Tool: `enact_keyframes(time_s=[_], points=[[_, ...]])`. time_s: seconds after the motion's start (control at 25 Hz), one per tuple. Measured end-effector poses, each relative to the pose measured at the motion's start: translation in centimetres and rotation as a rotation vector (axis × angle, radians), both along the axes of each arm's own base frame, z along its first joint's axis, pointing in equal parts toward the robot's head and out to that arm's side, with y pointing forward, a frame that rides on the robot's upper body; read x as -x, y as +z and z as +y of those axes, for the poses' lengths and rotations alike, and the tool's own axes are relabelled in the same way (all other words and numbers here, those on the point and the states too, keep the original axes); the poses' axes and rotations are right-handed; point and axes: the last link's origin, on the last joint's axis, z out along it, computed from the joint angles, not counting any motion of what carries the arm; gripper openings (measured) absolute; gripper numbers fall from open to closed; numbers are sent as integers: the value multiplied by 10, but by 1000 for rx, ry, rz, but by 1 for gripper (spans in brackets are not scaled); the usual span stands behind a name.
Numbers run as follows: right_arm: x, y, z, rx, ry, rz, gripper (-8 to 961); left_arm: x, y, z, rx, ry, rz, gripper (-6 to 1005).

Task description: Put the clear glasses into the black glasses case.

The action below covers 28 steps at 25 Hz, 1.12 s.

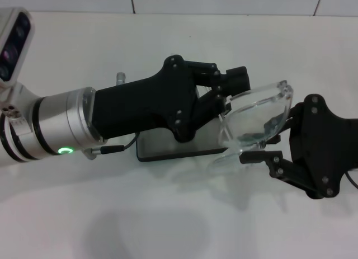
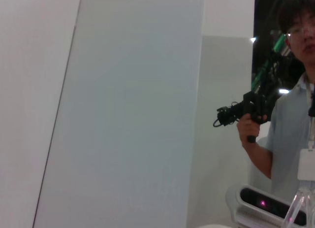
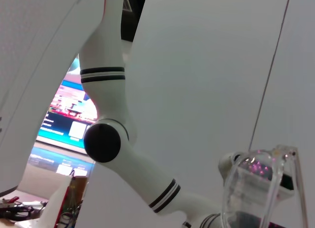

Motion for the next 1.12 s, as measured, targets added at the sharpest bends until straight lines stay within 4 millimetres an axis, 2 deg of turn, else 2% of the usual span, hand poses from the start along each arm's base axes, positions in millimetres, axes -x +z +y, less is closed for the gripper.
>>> enact_keyframes(time_s=[0.8,1.12], points=[[-3,3,5,-21,-34,28,96,1,-1,-6,24,-8,-8,56],[0,-1,1,7,-22,29,97,8,15,1,-63,45,-66,56]])
